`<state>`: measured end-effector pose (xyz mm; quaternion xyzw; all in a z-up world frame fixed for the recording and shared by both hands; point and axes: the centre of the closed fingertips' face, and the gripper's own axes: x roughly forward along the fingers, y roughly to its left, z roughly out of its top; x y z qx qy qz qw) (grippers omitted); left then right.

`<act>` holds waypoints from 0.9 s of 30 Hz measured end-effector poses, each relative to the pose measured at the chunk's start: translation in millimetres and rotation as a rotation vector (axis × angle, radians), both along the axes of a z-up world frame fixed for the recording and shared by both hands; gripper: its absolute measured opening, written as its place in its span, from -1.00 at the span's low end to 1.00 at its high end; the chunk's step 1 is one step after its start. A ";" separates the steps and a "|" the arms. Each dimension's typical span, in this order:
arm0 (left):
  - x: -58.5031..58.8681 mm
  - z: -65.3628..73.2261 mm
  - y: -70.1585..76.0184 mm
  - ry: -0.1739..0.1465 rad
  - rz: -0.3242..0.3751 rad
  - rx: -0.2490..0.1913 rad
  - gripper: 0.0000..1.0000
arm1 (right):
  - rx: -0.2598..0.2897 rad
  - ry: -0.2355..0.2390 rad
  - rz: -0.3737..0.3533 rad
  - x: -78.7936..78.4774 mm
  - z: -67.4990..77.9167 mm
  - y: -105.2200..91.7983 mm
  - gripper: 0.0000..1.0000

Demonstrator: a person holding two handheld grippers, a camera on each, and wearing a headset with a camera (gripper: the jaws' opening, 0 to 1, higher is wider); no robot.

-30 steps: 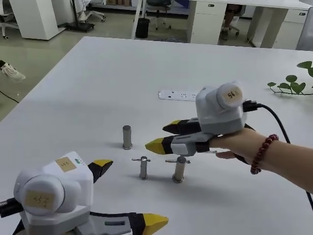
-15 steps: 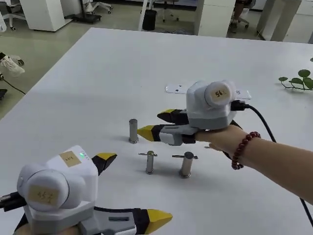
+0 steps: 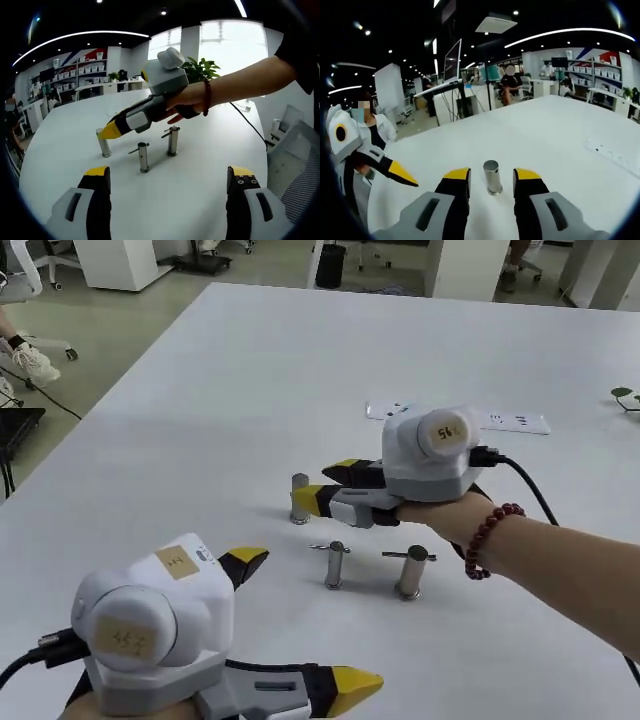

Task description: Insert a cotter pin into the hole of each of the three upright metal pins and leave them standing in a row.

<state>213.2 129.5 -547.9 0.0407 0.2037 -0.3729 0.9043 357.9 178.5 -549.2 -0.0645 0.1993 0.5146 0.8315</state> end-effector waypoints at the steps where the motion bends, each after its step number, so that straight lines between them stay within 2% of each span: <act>1: 0.2 -0.1 -0.2 0.000 0.000 0.000 0.92 | 0.000 0.005 0.001 1.5 -1.4 1.4 -0.42; 3: 0.7 -1.1 -0.3 0.003 0.003 0.000 0.91 | -0.006 0.005 0.009 0.1 -1.5 5.4 -0.47; 5: 0.1 -3.6 -0.9 0.007 -0.001 0.005 0.90 | -0.012 -0.002 0.017 6.6 -3.9 7.2 -0.54; 8: -1.4 -5.7 -1.4 0.010 -0.007 0.011 0.88 | -0.018 -0.002 0.023 7.7 -6.7 10.6 -0.60; 10: -1.3 -6.2 -0.6 0.014 -0.004 0.009 0.87 | -0.047 -0.002 0.030 8.6 -12.0 10.5 -0.63; 14: -1.5 -5.5 -0.1 0.014 -0.001 0.004 0.86 | -0.045 -0.005 0.029 13.0 -15.3 10.8 -0.76; 20: -2.2 -6.1 1.1 0.018 0.002 0.005 0.86 | -0.044 -0.007 0.048 11.2 -15.9 14.6 -0.81; 27: -4.2 -4.5 -0.9 0.017 -0.001 -0.002 0.85 | -0.078 -0.028 0.056 8.8 -14.5 11.3 -0.83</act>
